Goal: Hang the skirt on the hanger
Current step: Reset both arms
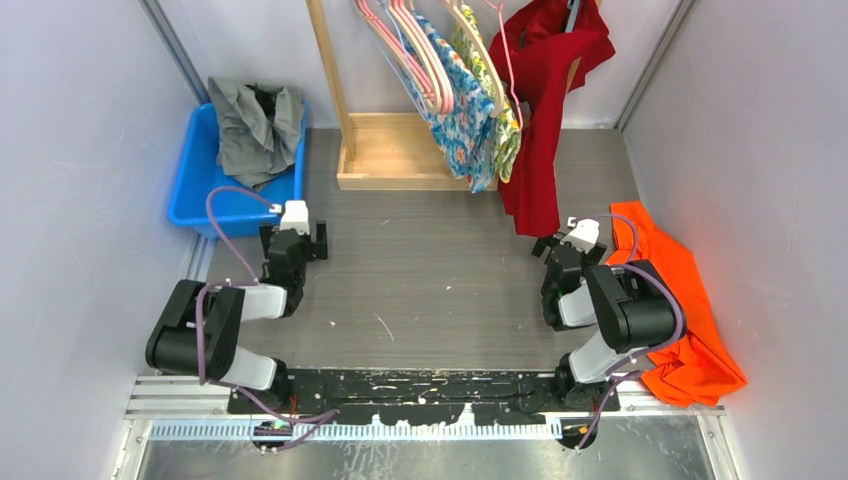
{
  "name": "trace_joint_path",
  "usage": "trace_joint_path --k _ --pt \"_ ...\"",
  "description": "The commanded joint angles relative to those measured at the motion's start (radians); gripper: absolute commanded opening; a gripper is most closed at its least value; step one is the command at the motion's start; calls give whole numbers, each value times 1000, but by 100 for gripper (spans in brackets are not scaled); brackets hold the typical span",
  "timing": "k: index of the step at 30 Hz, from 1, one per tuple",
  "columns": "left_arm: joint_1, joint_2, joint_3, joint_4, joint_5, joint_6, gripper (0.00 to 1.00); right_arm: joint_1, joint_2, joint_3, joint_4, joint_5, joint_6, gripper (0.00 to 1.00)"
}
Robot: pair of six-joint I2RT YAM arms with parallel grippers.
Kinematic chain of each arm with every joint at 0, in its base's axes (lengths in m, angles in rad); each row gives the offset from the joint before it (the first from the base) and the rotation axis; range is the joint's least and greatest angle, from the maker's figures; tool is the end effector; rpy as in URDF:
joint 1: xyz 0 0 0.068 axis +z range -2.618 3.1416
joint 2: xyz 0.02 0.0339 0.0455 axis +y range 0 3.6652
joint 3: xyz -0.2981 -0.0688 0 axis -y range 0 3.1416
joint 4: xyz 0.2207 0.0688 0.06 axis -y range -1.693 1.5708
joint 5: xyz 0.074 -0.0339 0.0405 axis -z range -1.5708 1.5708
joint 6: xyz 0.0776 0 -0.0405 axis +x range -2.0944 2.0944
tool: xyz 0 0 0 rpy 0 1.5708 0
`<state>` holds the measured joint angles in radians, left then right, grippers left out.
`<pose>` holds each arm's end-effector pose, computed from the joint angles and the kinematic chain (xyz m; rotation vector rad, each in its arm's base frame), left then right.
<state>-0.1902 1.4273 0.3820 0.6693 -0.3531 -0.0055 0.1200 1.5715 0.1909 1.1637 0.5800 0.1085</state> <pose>0.2766 -0.0259 0.1938 -0.0548 1.9276 0.2127 0.2598 -0.0115 0.1763 0.4017 1.7186 -0.3516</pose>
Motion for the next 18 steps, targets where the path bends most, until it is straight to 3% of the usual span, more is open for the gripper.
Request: trace_joint_path --k 1,2,4,7,9,18 --pt "78 155 -123 520 77 3 100 -2 -1 10 86 -64 -8 99" --pt "90 157 -118 518 67 -16 100 -2 9 21 85 -65 -16 100" --pt "107 87 -47 261 91 -56 100 -2 -2 54 9 -57 -13 100" --pt "109 126 -58 354 84 -44 100 -6 -7 86 -57 -60 -8 100" --pt "107 107 -32 260 86 -53 100 -6 -8 86 -57 -61 -9 99" --pt "107 119 -40 295 91 -47 100 -12 -11 99 -88 -67 -1 99"
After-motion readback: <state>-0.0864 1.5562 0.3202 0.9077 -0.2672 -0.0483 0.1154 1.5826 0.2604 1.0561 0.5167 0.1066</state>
